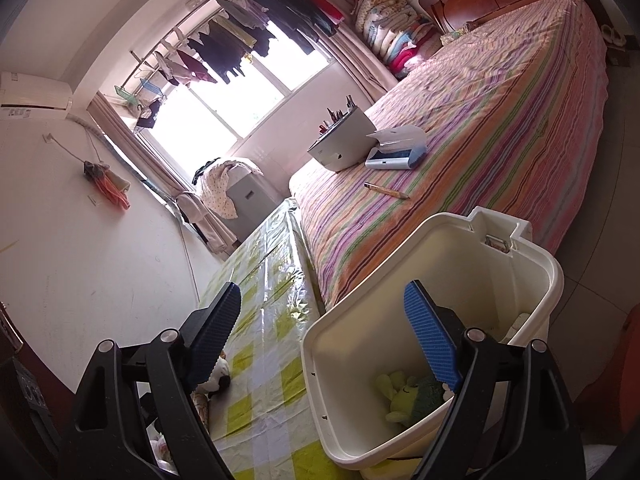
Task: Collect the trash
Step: 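Lower the green plush toy into the cream bin and open the left gripper, then move both grippers back over the table toward the hat and plastic bags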
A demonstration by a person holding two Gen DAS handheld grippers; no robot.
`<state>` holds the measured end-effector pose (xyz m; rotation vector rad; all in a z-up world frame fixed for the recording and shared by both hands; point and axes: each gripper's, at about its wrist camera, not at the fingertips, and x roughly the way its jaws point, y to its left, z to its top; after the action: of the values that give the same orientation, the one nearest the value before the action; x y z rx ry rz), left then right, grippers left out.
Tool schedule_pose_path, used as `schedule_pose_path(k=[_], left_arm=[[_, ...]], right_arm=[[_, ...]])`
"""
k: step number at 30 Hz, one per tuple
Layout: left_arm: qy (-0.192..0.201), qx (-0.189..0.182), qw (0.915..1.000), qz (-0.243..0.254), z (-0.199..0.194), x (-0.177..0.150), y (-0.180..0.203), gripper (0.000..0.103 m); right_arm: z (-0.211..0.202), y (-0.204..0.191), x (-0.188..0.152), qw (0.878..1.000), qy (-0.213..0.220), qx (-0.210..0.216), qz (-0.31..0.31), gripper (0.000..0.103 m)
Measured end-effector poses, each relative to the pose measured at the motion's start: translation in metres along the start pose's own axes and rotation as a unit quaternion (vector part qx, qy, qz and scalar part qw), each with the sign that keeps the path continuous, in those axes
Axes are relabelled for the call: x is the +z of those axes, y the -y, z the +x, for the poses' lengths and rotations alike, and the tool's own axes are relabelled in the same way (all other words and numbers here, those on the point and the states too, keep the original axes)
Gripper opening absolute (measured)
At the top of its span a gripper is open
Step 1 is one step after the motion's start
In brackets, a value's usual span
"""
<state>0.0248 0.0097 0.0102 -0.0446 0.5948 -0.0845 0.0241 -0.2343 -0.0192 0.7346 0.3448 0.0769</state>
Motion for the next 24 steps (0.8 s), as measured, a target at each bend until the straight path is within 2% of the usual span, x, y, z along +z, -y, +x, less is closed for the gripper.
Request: schedule_pose_path(k=[11,24], left_arm=[[0.01,0.045,0.998,-0.044,-0.018,-0.01,-0.05,0.08],[0.018,0.086,0.9916,-0.094,-0.038,-0.022,-0.106,0.08]], right_arm=[[0.014,-0.037,-0.022,0.998,-0.025,0.015,-0.052,0.083],[0.023,-0.073,-0.048,0.992,-0.041,0.024,-0.114,0.083]])
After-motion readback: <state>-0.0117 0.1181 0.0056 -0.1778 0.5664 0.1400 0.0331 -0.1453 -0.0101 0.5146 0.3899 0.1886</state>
